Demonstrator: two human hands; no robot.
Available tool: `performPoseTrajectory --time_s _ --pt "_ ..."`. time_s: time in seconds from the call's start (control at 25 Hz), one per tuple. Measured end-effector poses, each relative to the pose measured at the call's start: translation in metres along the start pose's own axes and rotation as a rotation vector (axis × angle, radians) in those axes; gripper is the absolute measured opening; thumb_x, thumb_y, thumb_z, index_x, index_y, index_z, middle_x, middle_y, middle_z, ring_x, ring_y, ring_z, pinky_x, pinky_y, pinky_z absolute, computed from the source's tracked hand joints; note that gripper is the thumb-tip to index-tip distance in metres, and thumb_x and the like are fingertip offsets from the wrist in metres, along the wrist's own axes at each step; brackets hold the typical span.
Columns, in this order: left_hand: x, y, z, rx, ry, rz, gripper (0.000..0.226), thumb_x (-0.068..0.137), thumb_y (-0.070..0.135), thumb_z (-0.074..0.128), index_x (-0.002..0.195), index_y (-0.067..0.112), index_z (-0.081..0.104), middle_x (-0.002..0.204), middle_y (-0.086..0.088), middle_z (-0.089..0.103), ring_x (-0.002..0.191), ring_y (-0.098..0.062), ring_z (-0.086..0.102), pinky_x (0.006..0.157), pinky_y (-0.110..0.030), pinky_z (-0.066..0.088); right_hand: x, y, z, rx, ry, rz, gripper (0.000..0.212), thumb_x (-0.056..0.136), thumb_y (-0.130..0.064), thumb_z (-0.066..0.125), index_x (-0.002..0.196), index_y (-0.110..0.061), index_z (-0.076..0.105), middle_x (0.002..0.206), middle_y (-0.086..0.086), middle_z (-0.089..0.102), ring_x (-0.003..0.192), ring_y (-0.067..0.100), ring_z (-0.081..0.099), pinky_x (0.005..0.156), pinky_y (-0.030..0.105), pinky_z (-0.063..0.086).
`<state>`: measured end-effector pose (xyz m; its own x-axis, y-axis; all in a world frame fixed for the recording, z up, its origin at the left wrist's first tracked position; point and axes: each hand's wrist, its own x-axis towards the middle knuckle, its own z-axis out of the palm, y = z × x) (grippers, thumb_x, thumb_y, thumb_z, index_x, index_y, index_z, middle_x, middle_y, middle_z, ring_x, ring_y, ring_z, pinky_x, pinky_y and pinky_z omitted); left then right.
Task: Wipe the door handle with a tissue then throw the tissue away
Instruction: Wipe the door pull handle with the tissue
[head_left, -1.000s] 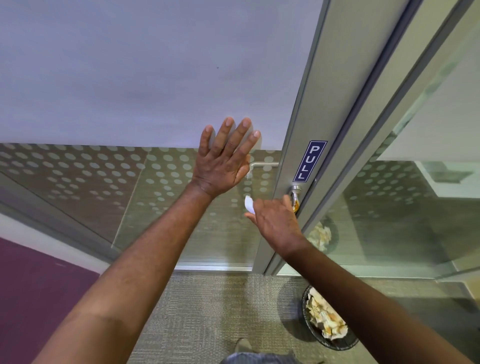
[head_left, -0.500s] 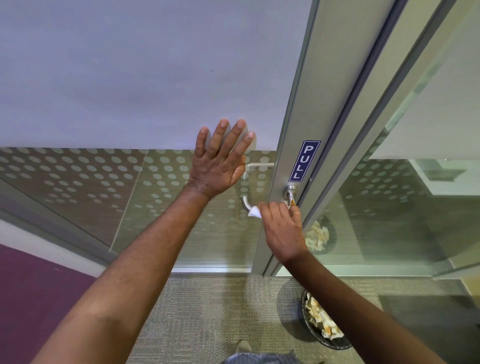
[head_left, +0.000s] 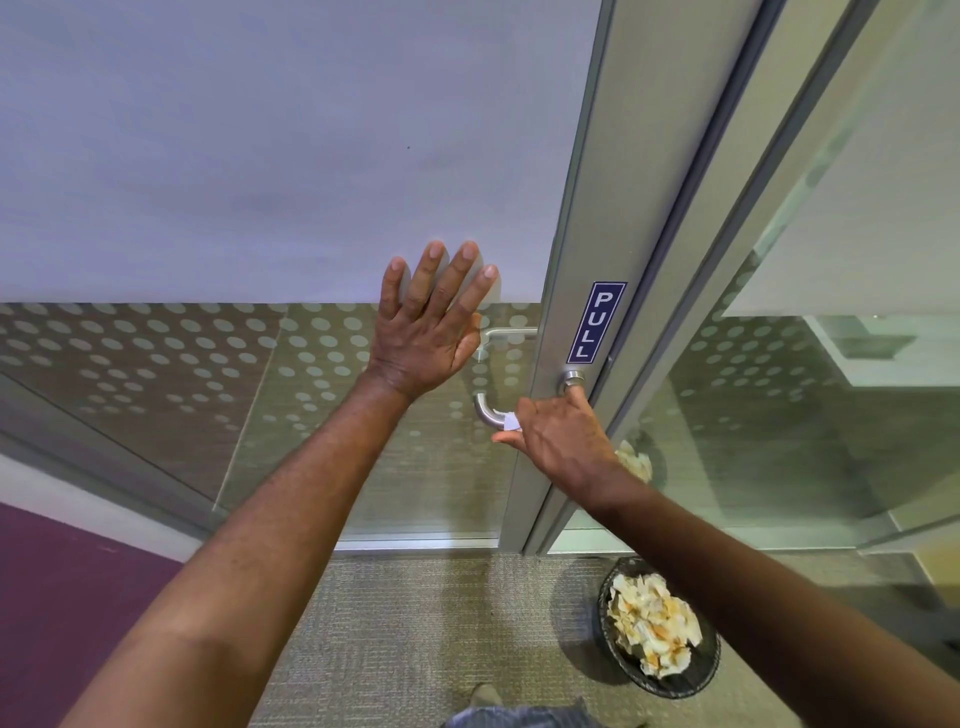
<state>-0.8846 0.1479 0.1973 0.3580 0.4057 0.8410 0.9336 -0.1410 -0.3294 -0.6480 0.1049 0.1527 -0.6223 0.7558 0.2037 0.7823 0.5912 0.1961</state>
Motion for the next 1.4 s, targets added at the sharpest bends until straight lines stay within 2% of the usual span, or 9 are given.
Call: performPoseTrajectory --time_s 0.2,0.28,0.4,0.52,0.68,0.84,0.92,1.16,1.4 --pt "0.001 0.0 0.0 -0.001 -0.011 0.006 0.081 0.099 0.035 0.056 0.168 0.023 0.016 0.177 -0.003 -0.001 0.163 -0.029 -0.006 0.131 -0.053 -0.006 -0.023 -0.01 0.024 0.013 0.186 0.103 0.011 0.101 -0.024 0.05 0.108 -0.015 0.051 0.093 0.006 0.053 0.084 0.028 0.053 0.087 0.044 0.037" --pt "-0.001 -0.001 0.0 -0.001 -0.008 0.001 0.081 0.099 0.035 0.056 0.168 0.023 0.016 0.177 -0.003 -0.001 0.163 -0.028 -0.006 0.131 -0.053 -0.006 -0.027 -0.012 0.028 -0.013 0.22 0.096 0.019 0.096 -0.01 0.042 0.113 -0.014 0.05 0.096 0.007 0.052 0.088 0.029 0.052 0.086 0.043 0.034" --pt "-0.001 -0.001 0.0 0.004 -0.006 0.001 0.081 0.098 0.035 0.056 0.168 0.023 0.017 0.177 -0.003 0.0 0.163 -0.028 -0.006 0.131 -0.053 -0.006 -0.016 -0.004 0.018 0.009 0.182 0.03 0.007 0.099 -0.021 0.052 0.099 -0.015 0.05 0.084 0.006 0.055 0.076 0.028 0.055 0.084 0.042 0.035" --pt "0.0 -0.001 -0.002 -0.001 -0.007 -0.003 0.081 0.098 0.034 0.057 0.168 0.022 0.017 0.177 -0.003 -0.001 0.163 -0.028 -0.006 0.131 -0.053 -0.007 0.001 0.007 0.002 -0.04 -0.057 -0.066 0.047 0.099 -0.06 0.041 0.091 -0.015 0.052 0.067 0.004 0.061 0.058 0.025 0.059 0.085 0.043 0.041" --pt "0.001 0.0 -0.005 -0.006 -0.013 -0.002 0.082 0.098 0.034 0.057 0.168 0.023 0.015 0.177 -0.002 -0.004 0.163 -0.027 -0.008 0.131 -0.052 -0.006 0.004 0.005 -0.003 -0.078 -0.052 -0.06 0.053 0.098 -0.065 0.035 0.089 -0.016 0.053 0.063 0.002 0.06 0.055 0.023 0.058 0.088 0.044 0.041" --pt "0.003 0.0 -0.007 -0.001 -0.021 0.0 0.083 0.099 0.035 0.057 0.168 0.023 0.013 0.176 -0.002 -0.007 0.163 -0.027 -0.01 0.13 -0.053 -0.006 -0.02 -0.006 0.016 0.052 0.169 0.032 0.007 0.104 -0.023 0.046 0.103 -0.016 0.049 0.087 0.006 0.053 0.079 0.028 0.054 0.084 0.043 0.037" --pt "0.003 0.0 -0.007 0.003 -0.02 0.001 0.082 0.099 0.035 0.056 0.168 0.022 0.012 0.176 -0.002 -0.007 0.163 -0.027 -0.011 0.13 -0.053 -0.006 -0.03 -0.01 0.025 0.087 0.188 0.088 0.025 0.099 -0.011 0.036 0.121 -0.014 0.048 0.1 0.008 0.053 0.092 0.03 0.052 0.091 0.044 0.036" --pt "0.003 0.0 -0.007 0.008 -0.014 0.001 0.081 0.099 0.035 0.057 0.167 0.022 0.015 0.176 -0.003 -0.006 0.163 -0.028 -0.01 0.131 -0.053 -0.006 -0.06 -0.012 0.035 0.163 0.18 0.177 0.062 0.1 -0.02 0.046 0.159 -0.015 0.027 0.159 0.003 0.04 0.148 0.024 0.035 0.101 0.045 0.031" --pt "0.003 0.0 -0.007 0.016 -0.014 -0.003 0.077 0.1 0.034 0.057 0.166 0.021 0.019 0.176 -0.003 -0.006 0.163 -0.028 -0.01 0.131 -0.053 -0.006 -0.06 -0.018 0.017 0.486 0.127 0.478 0.059 0.108 -0.033 0.034 0.162 -0.016 0.017 0.165 -0.001 0.03 0.154 0.011 0.02 0.124 0.047 0.016"
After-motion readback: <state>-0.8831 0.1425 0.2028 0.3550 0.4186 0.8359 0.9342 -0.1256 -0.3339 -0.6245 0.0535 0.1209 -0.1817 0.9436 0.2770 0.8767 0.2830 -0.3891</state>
